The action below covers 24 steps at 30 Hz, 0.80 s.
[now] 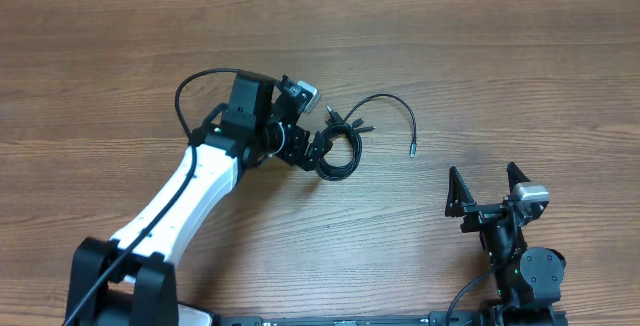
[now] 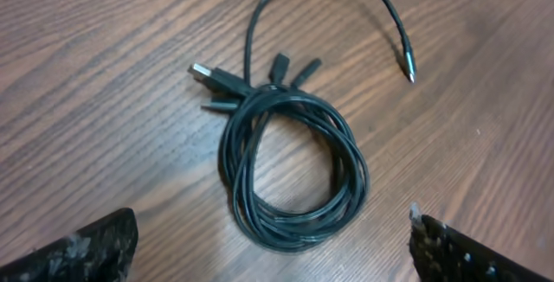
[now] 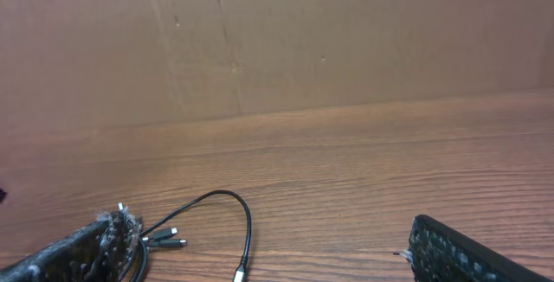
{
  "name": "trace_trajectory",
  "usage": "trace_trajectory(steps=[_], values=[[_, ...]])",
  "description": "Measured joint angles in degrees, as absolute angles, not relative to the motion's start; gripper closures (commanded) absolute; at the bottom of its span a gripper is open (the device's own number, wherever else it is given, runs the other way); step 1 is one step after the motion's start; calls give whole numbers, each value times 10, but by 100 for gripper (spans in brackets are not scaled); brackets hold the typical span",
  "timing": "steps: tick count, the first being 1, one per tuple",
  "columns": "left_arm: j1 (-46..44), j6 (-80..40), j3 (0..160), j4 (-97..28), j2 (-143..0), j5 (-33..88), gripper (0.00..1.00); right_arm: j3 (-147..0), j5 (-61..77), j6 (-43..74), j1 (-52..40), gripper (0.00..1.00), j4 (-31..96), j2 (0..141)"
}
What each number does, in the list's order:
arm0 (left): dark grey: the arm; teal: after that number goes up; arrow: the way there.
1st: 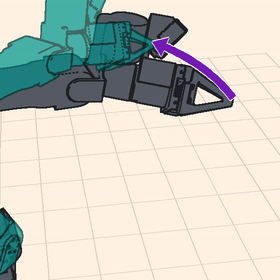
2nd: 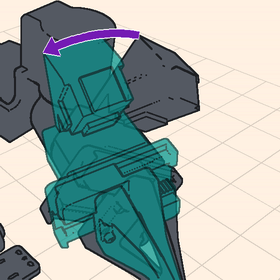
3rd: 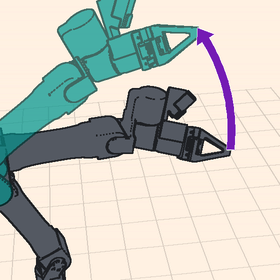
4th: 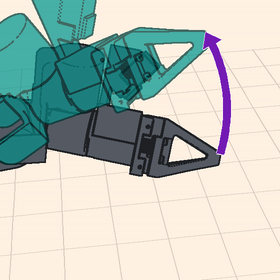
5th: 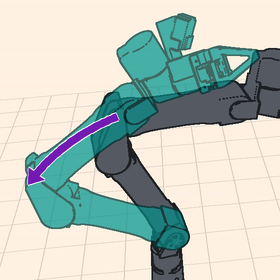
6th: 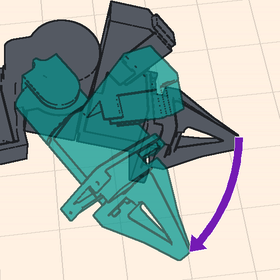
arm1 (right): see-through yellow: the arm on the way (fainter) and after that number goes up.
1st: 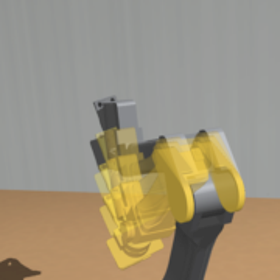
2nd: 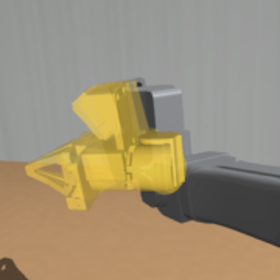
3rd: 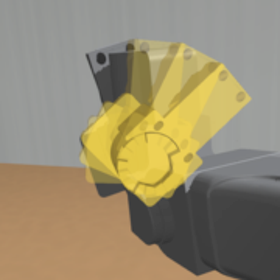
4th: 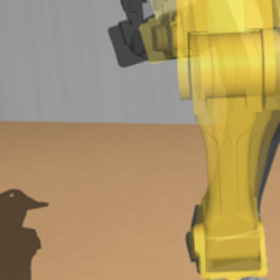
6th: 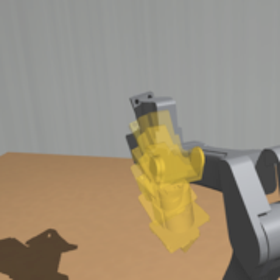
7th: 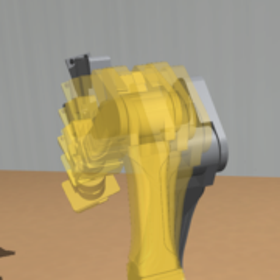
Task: Untangle cables
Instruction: 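Reach the left gripper forward and lower it onto the black cable coil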
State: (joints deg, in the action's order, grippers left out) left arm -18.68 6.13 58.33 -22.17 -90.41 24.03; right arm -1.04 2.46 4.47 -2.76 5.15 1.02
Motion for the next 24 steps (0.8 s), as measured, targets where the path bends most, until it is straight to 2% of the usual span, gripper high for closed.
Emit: trace_trajectory(steps=[4, 8, 11, 13, 15, 16, 24], values=[[-207, 47, 583, -200, -926, 182, 15, -10, 25, 44, -28, 0, 51, 10], [-243, 45, 583, -191, -949, 102, 20, -10, 25, 45, -28, 0, 51, 10], [-265, 45, 583, -180, -974, 73, 29, -10, 25, 45, -28, 0, 51, 10], [-273, 45, 583, -173, -990, 63, 37, -10, 25, 45, -28, 0, 51, 10], [-276, 45, 583, -166, -1005, 55, 50, -10, 25, 45, -28, 0, 51, 10], [-276, 45, 583, -164, -1015, 51, 53, -10, 25, 45, -28, 0, 51, 10], [-276, 42, 583, -165, -1032, 42, 59, -10, 25, 45, -28, 0, 51, 10]])
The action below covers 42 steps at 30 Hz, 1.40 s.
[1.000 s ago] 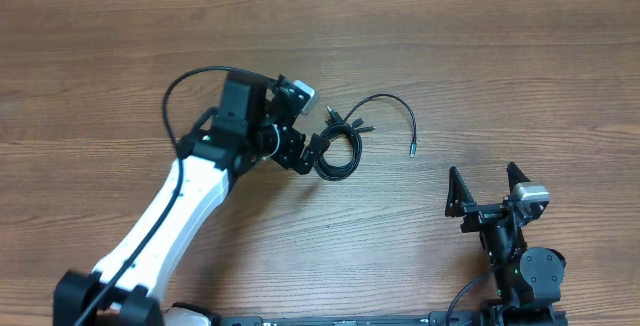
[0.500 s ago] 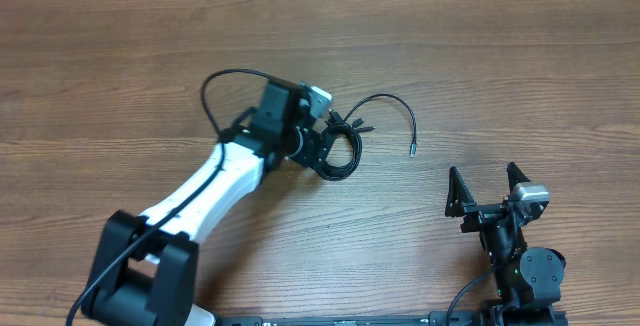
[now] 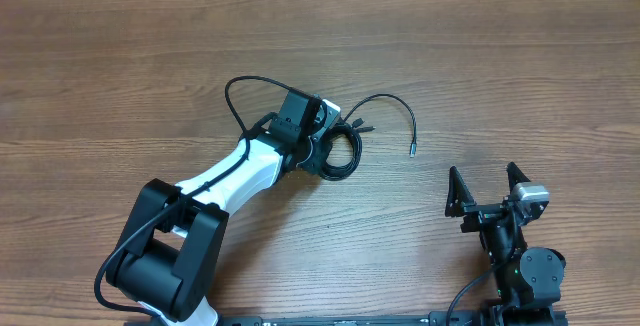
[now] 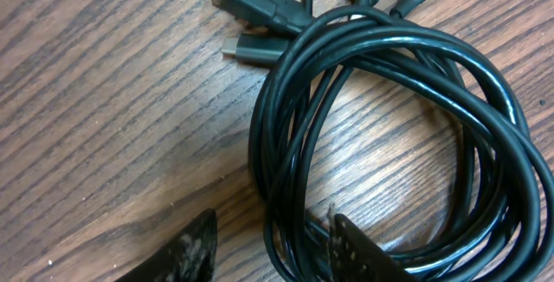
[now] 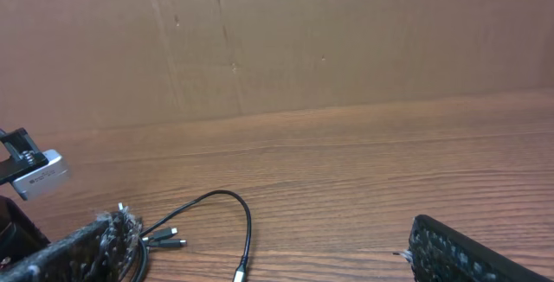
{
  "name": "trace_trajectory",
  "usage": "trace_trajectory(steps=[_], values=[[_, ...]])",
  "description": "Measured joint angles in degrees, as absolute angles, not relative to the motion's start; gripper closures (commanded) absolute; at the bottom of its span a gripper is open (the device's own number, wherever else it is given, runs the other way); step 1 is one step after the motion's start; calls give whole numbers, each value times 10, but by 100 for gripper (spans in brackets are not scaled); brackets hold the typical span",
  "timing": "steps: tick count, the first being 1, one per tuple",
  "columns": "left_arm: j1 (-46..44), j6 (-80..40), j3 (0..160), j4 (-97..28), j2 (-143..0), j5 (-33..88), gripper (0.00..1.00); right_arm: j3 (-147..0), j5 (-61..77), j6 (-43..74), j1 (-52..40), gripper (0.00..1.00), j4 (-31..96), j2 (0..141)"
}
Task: Untangle cables
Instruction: 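Reach the left gripper forward and lower it onto the black cable coil, then close the left gripper on the cable coil and lift slightly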
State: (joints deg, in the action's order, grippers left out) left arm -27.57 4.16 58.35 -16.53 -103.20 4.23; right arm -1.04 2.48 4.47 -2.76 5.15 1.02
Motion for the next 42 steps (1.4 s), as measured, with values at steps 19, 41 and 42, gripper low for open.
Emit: trace_trajectory(steps=[19, 41, 42], values=[[-276, 18, 583, -165, -1032, 49, 55, -10, 25, 45, -28, 0, 51, 10], [-281, 13, 583, -145, -1052, 50, 64, -10, 25, 45, -28, 0, 51, 10], [-282, 12, 583, -142, -1052, 50, 65, -10, 25, 45, -28, 0, 51, 10]])
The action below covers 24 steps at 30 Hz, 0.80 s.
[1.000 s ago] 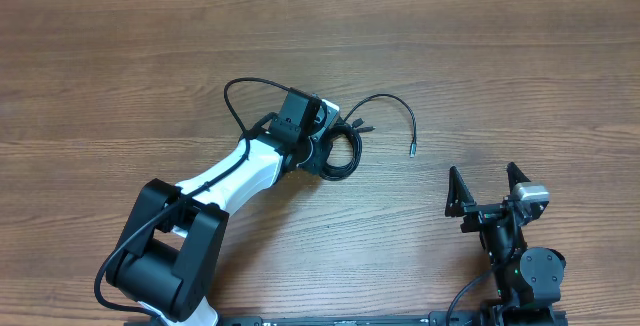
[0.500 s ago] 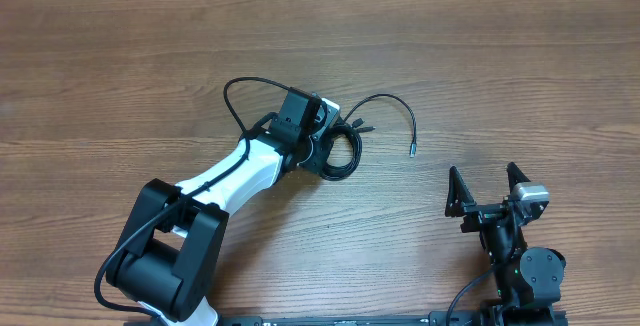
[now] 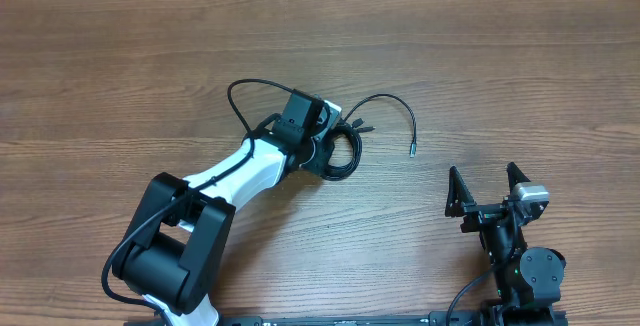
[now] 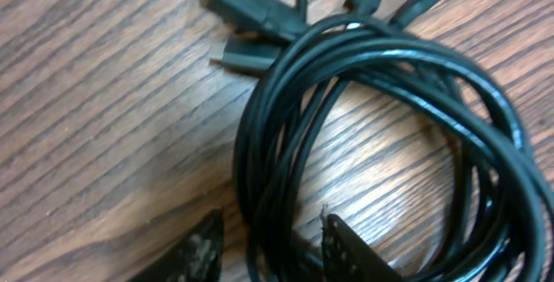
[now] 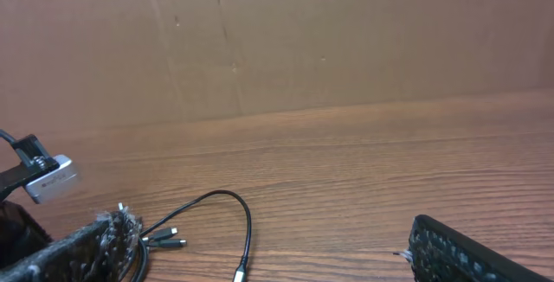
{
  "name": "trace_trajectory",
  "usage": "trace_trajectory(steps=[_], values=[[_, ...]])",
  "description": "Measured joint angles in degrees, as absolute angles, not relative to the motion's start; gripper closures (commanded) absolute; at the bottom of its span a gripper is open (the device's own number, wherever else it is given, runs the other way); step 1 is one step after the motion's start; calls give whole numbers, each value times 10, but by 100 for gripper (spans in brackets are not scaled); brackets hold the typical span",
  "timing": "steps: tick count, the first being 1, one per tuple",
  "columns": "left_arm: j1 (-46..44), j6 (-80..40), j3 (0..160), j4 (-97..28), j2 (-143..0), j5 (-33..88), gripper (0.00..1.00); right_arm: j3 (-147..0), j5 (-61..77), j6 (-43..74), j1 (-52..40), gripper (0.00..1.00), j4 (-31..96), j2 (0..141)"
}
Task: Untangle cables
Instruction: 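Close the left gripper on the cable coil and lift slightly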
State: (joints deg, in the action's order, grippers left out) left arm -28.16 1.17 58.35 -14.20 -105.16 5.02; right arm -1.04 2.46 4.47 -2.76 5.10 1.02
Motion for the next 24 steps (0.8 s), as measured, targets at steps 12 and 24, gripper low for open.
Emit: trace_trajectory(steps=[12, 24], values=[[-285, -4, 583, -147, -1052, 53, 66, -10, 25, 45, -28, 0, 51, 10], [-285, -5, 583, -149, -1052, 53, 65, -10, 25, 45, -28, 0, 51, 10]])
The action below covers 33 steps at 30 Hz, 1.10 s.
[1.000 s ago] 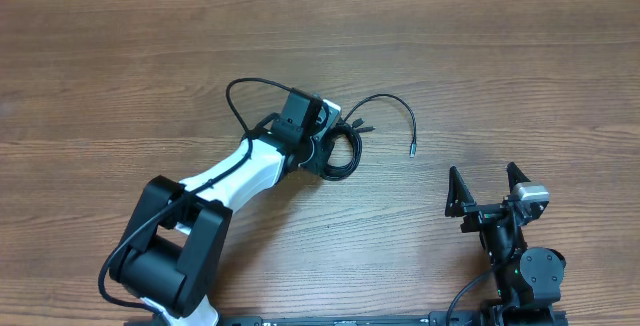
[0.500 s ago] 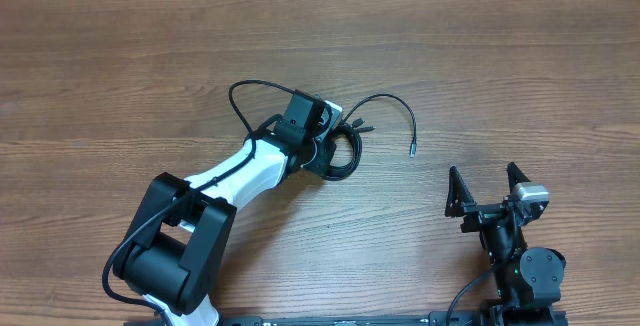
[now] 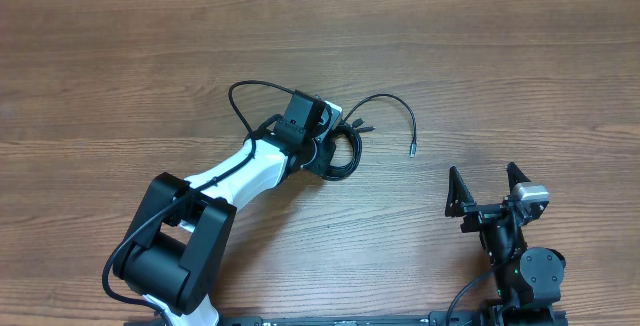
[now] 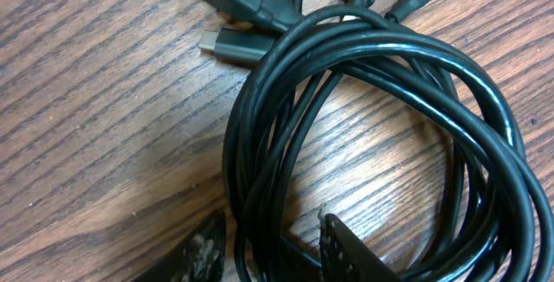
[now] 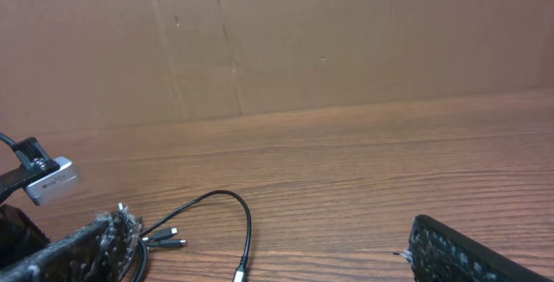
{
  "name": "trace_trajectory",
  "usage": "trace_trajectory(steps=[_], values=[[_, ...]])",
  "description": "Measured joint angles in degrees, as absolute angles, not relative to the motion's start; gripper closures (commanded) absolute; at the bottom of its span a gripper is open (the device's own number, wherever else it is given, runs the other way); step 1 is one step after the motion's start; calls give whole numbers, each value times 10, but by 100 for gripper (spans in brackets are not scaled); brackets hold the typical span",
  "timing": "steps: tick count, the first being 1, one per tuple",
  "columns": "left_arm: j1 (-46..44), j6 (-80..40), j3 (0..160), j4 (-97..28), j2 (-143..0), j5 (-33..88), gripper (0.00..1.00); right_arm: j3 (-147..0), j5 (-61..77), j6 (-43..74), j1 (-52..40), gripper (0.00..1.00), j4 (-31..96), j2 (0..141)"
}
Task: Untangle cables
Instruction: 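Close the left gripper on the cable coil and lift slightly, then move the right gripper in and grasp a cable strand beside the left gripper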
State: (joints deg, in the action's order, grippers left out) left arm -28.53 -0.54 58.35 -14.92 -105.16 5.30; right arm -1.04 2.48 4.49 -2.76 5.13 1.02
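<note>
A coil of black cables (image 3: 349, 156) lies mid-table, one loose end (image 3: 404, 111) arcing right to a metal tip. Seen from the left wrist, the coil (image 4: 389, 48) fills the frame, with a USB-A plug and a smaller plug (image 4: 234, 44) at its top left. My left gripper (image 4: 271, 230) is down on the coil's left side, its fingers close on either side of several strands. My right gripper (image 3: 487, 188) stands open at the table's near right, far from the coil. The right wrist view shows the loose end (image 5: 248, 230) and two small plugs (image 5: 169, 239).
The wooden table (image 3: 520, 56) carries only the cables. A brown cardboard wall (image 5: 346, 40) stands behind the far edge. The left arm's white link (image 3: 225, 176) stretches diagonally from the near left to the coil.
The left fingers have drawn in very slightly around the strands. In the left wrist view the coil and its plugs sit a little further left. The right arm has not moved.
First my left gripper hung wide open above the whole coil. Then it was down at the coil's left side, fingers much closer with strands between them. After that it narrowed further, and now it grips those strands. The right gripper stayed parked and open.
</note>
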Motion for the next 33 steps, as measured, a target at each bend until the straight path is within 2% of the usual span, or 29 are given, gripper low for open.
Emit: trace_trajectory(steps=[5, 6, 8, 9, 18, 27, 33], values=[[-285, -5, 583, -150, -1052, 53, 68, -10, 25, 45, -28, 0, 51, 10], [-285, -6, 583, -150, -1053, 53, 72, -10, 25, 45, -28, 0, 51, 10], [-285, -9, 583, -150, -1058, 53, 90, -10, 25, 45, -28, 0, 51, 10], [-285, -13, 583, -150, -1061, 53, 96, -10, 25, 45, -28, 0, 51, 10], [-285, -16, 588, -153, -1059, 55, 96, -10, 25, 45, -28, 0, 51, 10], [-285, -16, 588, -228, -969, 81, 96, -10, 25, 45, -28, 0, 51, 10], [-285, -16, 589, -262, -960, 125, 96, -10, 25, 45, -28, 0, 51, 10]])
